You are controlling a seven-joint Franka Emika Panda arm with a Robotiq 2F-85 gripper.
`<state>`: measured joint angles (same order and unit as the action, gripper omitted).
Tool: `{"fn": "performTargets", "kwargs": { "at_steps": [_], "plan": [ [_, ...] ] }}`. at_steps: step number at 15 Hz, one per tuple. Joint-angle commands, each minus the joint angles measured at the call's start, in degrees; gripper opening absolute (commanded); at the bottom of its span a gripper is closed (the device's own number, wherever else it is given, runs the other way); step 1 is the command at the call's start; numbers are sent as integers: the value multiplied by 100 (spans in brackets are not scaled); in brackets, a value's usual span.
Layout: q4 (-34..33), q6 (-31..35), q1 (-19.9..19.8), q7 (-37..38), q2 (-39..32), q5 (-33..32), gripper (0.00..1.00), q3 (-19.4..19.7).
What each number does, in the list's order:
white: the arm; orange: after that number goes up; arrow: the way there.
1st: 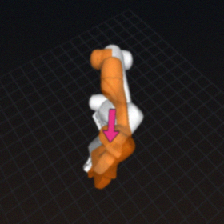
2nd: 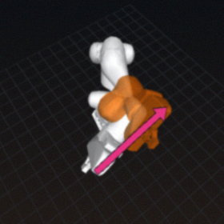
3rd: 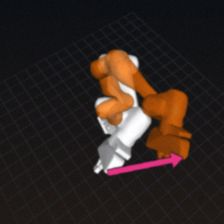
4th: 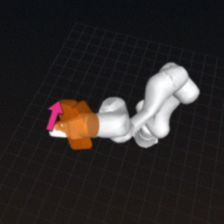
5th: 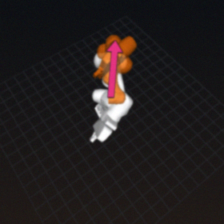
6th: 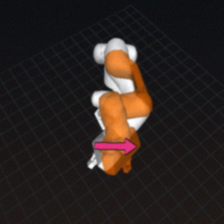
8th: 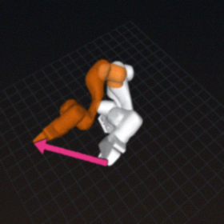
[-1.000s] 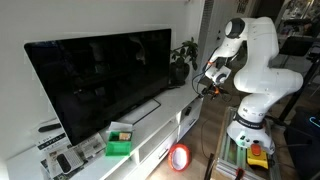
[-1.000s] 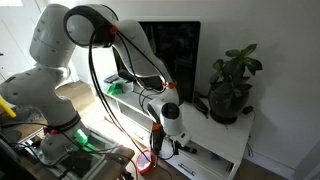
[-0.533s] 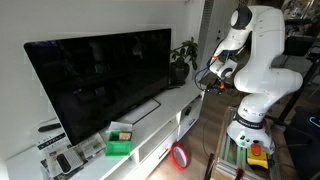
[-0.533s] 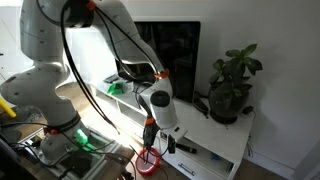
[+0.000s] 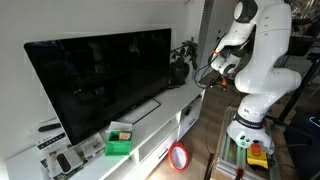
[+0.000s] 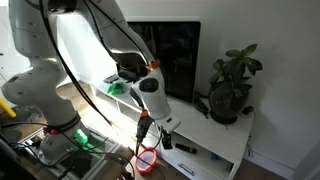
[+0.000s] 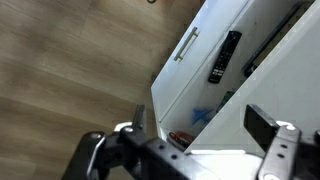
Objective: Put the remote in the first shelf, from the right, on the TV stand
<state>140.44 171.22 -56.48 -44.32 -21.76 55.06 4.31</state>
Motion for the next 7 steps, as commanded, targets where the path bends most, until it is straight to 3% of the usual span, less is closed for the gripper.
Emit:
{"fn": "performTargets", "kwargs": {
  "at_steps": [1, 7],
  "plan": [
    [-1, 0, 0, 0, -4, 0, 100, -7],
    [-8, 0, -2, 0, -41, 0, 100, -7]
  ]
}}
